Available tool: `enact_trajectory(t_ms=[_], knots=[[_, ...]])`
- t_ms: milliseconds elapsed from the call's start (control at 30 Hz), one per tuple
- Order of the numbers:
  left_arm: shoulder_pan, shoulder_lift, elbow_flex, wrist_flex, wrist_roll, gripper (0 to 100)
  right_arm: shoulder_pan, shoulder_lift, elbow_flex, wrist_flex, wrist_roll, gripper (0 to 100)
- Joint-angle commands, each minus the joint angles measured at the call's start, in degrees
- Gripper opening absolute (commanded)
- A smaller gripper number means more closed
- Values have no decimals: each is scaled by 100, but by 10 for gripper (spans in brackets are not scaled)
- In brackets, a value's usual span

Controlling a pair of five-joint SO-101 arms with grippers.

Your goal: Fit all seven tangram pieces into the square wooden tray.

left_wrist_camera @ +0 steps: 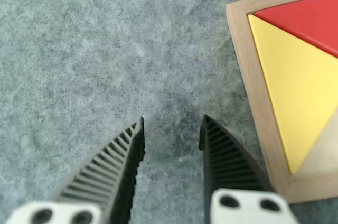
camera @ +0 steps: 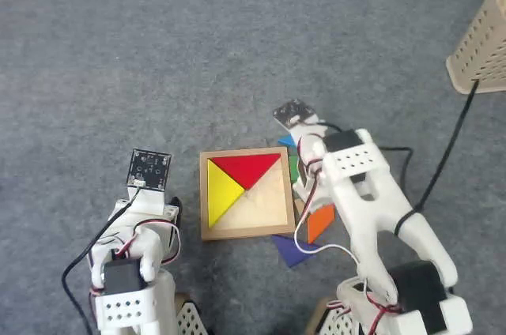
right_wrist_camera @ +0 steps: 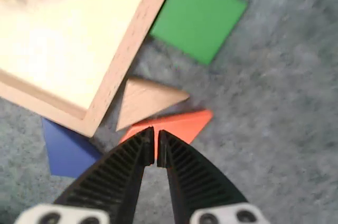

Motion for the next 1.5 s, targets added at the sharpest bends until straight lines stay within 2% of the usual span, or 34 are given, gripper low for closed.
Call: enact_trajectory(t_ms=[0, 267, 833, 933, 1133, 1233, 1333, 1467], knots=[[9, -35, -66, 26, -26, 168, -251, -321, 53, -207, -440, 11], [9, -35, -66, 26, -26, 168, -286, -321, 396, -418, -448, 167], [9, -35, -66, 26, -26, 168, -251, -312, 800, -716, -633, 177], [9, -35, -66, 26, -26, 168, 101, -312, 774, -716, -457, 177], [9, -35, -66, 26, -26, 168, 1393, -312, 712, -927, -396, 173], [9, -35, -66, 26, -26, 168, 1789, -374, 501, -848, -396, 173], [9, -35, -66, 26, -26, 168, 1719, -418, 176, -365, -422, 177], [9, -35, -66, 26, -26, 168, 963, -576, 0, 321, -501, 177]])
